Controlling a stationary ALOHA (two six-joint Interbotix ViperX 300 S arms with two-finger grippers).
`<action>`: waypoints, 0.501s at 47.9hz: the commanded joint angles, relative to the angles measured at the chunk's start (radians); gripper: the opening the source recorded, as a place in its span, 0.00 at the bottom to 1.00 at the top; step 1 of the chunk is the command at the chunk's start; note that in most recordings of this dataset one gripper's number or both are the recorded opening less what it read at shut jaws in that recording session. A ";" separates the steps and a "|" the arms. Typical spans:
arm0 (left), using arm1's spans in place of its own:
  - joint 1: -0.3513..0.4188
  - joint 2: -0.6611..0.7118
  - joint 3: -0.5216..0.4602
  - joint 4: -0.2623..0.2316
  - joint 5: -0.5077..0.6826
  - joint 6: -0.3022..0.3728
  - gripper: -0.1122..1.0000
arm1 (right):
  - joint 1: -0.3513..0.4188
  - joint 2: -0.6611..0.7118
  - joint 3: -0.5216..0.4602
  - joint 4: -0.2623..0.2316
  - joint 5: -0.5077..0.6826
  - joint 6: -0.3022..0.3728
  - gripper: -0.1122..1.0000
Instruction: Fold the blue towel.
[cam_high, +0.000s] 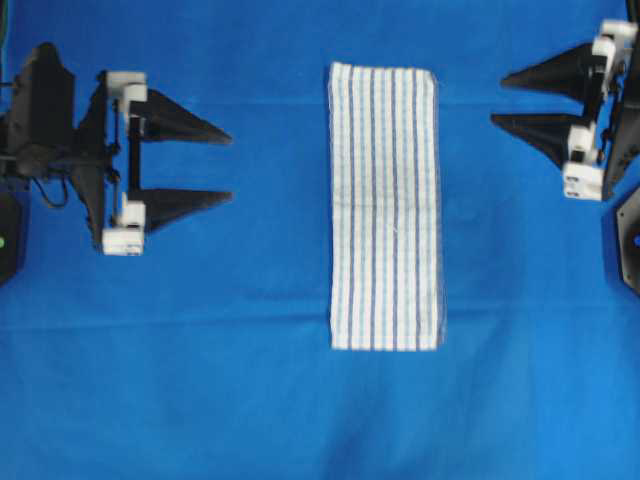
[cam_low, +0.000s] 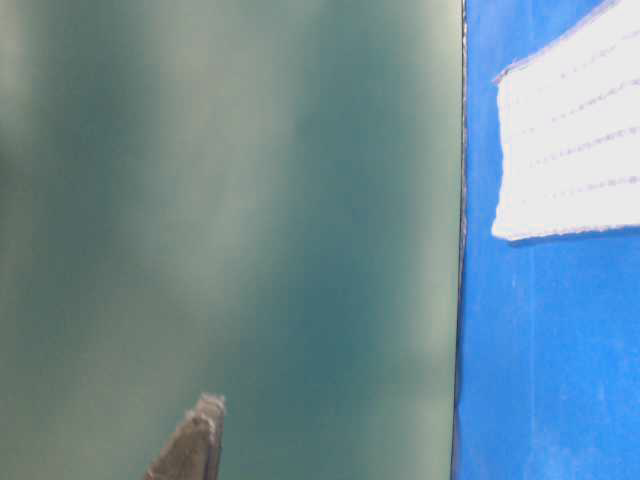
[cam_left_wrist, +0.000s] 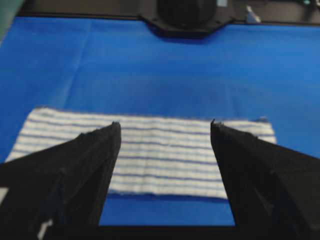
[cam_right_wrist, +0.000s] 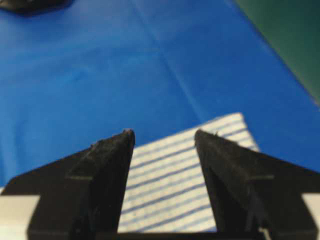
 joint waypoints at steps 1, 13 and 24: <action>0.017 -0.017 0.009 0.000 -0.035 0.000 0.70 | 0.012 -0.003 0.011 0.002 -0.051 0.002 0.62; 0.026 0.002 0.003 0.000 -0.048 0.000 0.70 | 0.008 0.032 0.011 0.002 -0.063 0.003 0.62; 0.086 0.084 -0.043 -0.002 -0.049 0.000 0.73 | -0.069 0.075 0.011 0.002 -0.071 0.003 0.62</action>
